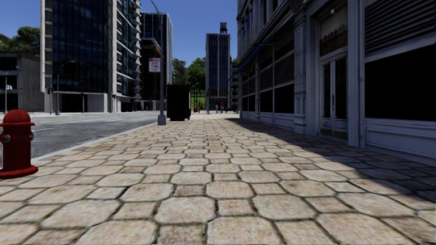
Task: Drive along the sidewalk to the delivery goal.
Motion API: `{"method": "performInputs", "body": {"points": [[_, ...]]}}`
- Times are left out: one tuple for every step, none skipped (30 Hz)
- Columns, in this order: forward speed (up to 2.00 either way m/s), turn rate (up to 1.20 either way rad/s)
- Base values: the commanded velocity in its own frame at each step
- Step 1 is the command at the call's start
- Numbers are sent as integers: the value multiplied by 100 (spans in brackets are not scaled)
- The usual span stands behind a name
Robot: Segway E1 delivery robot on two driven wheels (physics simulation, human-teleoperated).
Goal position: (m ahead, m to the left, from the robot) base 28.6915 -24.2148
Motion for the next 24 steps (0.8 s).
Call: {"method": "performInputs", "body": {"points": [[200,0],[200,0],[200,0],[200,0],[200,0],[200,0],[200,0],[200,0],[200,0],[200,0],[200,0],[200,0],[200,0],[200,0],[200,0],[200,0],[200,0],[200,0],[200,0],[200,0],[200,0],[200,0],[200,0],[200,0]]}}
